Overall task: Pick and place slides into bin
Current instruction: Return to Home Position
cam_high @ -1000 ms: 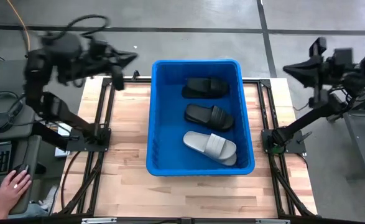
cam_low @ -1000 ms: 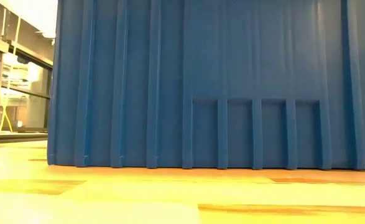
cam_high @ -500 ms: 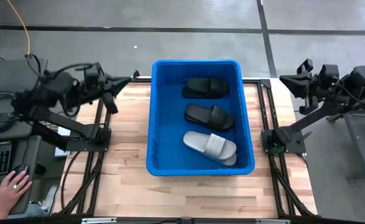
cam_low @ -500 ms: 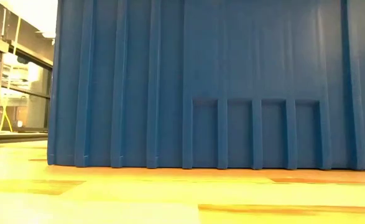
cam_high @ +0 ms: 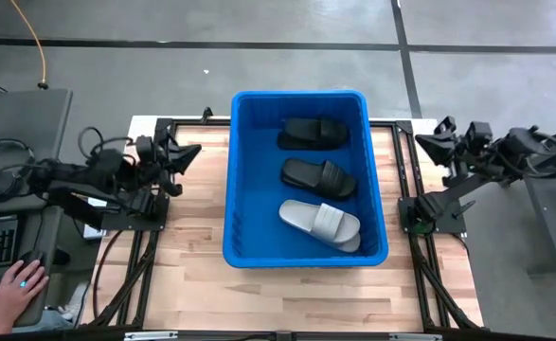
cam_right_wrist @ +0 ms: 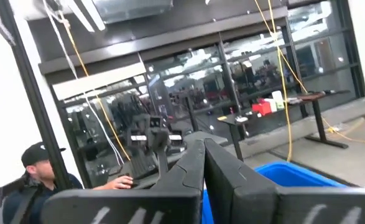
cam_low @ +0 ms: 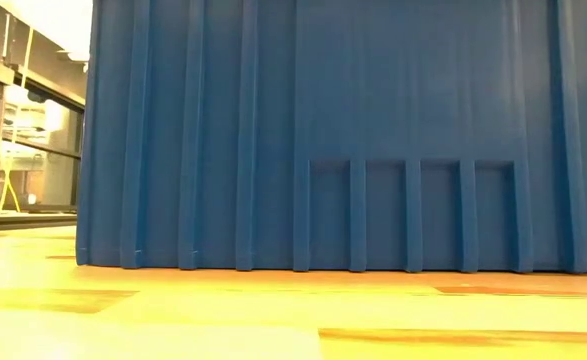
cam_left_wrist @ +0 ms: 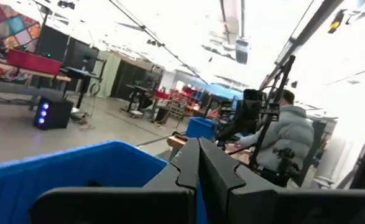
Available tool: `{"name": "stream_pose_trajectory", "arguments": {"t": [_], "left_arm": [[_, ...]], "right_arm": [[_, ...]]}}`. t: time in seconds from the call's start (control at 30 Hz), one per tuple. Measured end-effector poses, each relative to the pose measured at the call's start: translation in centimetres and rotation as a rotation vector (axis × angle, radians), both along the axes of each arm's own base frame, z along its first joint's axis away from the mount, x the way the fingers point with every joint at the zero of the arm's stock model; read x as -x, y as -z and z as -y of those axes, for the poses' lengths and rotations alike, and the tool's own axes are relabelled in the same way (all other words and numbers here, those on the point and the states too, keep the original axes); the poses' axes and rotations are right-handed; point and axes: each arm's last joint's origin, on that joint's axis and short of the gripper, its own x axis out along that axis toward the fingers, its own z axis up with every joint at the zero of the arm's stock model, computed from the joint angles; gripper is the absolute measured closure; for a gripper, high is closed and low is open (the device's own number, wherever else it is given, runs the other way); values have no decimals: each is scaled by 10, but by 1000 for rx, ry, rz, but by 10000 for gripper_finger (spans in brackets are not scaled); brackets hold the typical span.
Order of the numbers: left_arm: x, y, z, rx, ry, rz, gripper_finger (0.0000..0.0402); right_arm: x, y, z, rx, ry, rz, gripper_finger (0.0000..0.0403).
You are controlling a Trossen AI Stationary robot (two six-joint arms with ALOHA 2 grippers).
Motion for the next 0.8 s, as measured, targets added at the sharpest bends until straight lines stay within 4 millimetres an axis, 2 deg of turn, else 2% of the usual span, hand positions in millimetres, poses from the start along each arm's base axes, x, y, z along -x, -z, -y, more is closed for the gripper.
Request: {"name": "stream_pose_trajectory", "arguments": {"t": [0.1, 0.33, 0.43, 0.8], "left_arm": [[0, 21, 0, 0, 3, 17, 402], [6, 56, 0, -6, 15, 27, 402], [9, 69, 1, -9, 33, 20, 402], [14, 111, 1, 19, 70, -43, 402]], "right_arm": [[0, 20, -1, -7, -15, 53, 403], [6, 70, 2, -59, -44, 153, 403], [-3, 82, -3, -23, -38, 95, 403], [-22, 109, -13, 22, -72, 52, 403]]}}
